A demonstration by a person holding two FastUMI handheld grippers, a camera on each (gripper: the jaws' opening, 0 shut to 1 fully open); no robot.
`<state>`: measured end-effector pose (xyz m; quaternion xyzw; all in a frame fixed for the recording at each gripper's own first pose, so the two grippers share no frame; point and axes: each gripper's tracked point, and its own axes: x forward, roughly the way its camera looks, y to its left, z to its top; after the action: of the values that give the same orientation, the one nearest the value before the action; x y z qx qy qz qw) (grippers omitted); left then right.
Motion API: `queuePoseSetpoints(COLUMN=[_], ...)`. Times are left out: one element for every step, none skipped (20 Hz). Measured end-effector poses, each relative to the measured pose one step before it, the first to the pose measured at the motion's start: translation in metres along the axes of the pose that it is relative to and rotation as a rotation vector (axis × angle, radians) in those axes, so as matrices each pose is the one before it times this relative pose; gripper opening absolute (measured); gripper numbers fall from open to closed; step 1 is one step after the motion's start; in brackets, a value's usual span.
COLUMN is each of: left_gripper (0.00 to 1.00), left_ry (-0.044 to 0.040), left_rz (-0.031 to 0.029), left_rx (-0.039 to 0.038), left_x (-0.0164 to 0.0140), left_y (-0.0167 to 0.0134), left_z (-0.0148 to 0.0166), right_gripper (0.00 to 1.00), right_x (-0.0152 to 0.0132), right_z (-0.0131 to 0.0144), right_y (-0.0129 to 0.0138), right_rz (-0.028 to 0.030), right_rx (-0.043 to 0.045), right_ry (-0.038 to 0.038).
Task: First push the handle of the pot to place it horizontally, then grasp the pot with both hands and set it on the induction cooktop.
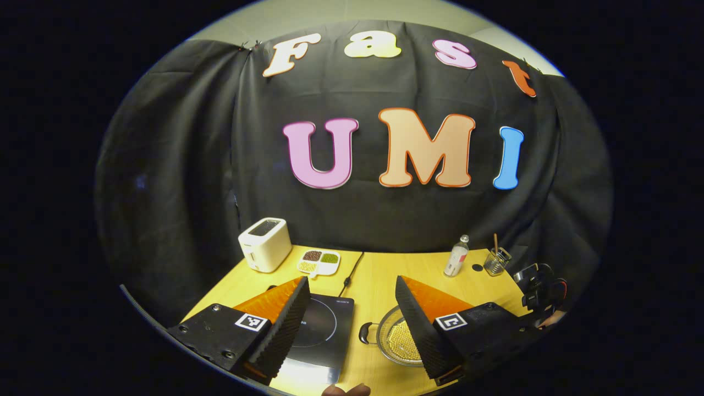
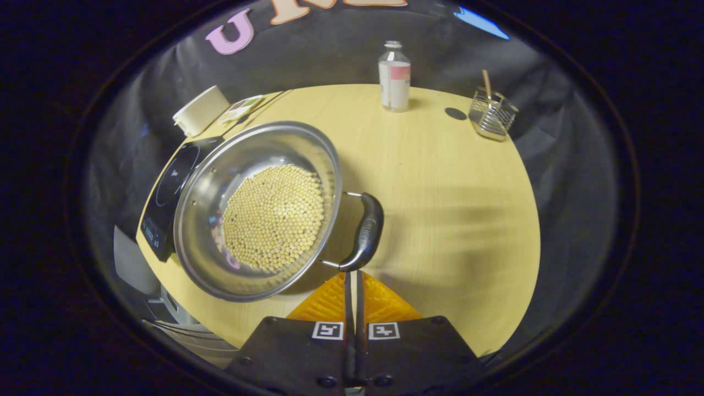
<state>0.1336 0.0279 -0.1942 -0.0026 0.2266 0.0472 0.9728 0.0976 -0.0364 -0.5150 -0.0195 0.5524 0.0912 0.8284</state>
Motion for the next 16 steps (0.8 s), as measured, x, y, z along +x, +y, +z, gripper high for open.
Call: queuePoseSetpoints(left_gripper=[0.96,0.94,0.96,0.97,0.97,0.97,0.97,0.97,0.97,0.97,0.97,0.97,0.97,0.96,0.97,0.97], left_ry=[0.01828,0.02432,0.04021,0.03007,0.03801,0.02608,0.03004,0.03678,0.03887,0.05565,0.03853,0.02238,0.03211,0.01952,0.01704,0.01773], left_rz=[-0.03153,-0.03284,-0.02915,-0.02837,-0.0259,-0.0288,-0.0243,-0.02384,-0.02325,-0.02918,-0.02387,-0.01026,0.0015,-0.00065,0.00341,0.00918], left_rx=[-0.00903,-0.00303,0.00271,0.00536,0.00177,0.00203,-0.00178,-0.00502,-0.0068,-0.00382,0.00134,0.00748,0.01039,0.00794,0.00789,0.01036], left_x=[0.0082,0.01051,0.00793,0.01042,0.00806,0.01054,0.01071,0.00969,0.0068,0.00912,0.007,0.00672,0.00527,0.00479,0.00718,0.00825], left_y=[-0.00105,-0.00148,-0.00066,0.00041,-0.00046,-0.00135,-0.00218,-0.00161,-0.00129,-0.00246,-0.00279,0.00154,0.00291,0.00089,0.00115,0.00323], left_z=[-0.00619,-0.00858,-0.01368,-0.00995,-0.0123,-0.009,-0.01082,-0.01168,-0.01292,-0.014,-0.01143,-0.00547,-0.00803,-0.00486,-0.00405,-0.00328], right_gripper=[0.03,0.03,0.03,0.03,0.03,0.03,0.03,0.0,0.05,0.13,0.19,0.26,0.27,0.37,0.45,0.53], right_x=[-0.00362,-0.00331,-0.00433,-0.0017,-0.00189,-0.00177,-0.00534,0.00169,0.00044,-0.00011,-0.00054,0.00128,0.00205,0.00152,0.00352,0.00483], right_z=[0.00303,0.00537,0.00685,0.00515,0.00463,0.00468,0.00432,0.00213,0.00475,0.00064,0.0012,0.00239,0.00057,-0.00193,-0.00008,-0.00102], right_y=[-0.00208,0.00021,-0.0027,-0.00042,-0.00099,0.00141,0.00427,0.00455,0.00303,0.0029,0.00204,0.00322,0.00151,0.00173,0.00096,-0.00099], right_rz=[-0.01838,-0.01366,-0.02173,-0.01975,-0.0238,-0.01295,-0.00729,-0.00147,-0.00486,-0.01108,-0.00765,-0.00491,-0.00597,-0.00149,-0.00287,-0.00588], right_rx=[0.03428,0.03494,0.03377,0.03235,0.03196,0.0312,0.0307,0.0252,0.0179,0.00981,-0.00077,-0.00712,-0.01027,-0.009,-0.00609,-0.00757], right_ry=[-0.00609,-0.01579,-0.01498,-0.01109,-0.00772,-0.00682,-0.00788,-0.01019,-0.00928,-0.00086,-0.00444,-0.00841,0.00076,0.00854,0.00194,0.00856])
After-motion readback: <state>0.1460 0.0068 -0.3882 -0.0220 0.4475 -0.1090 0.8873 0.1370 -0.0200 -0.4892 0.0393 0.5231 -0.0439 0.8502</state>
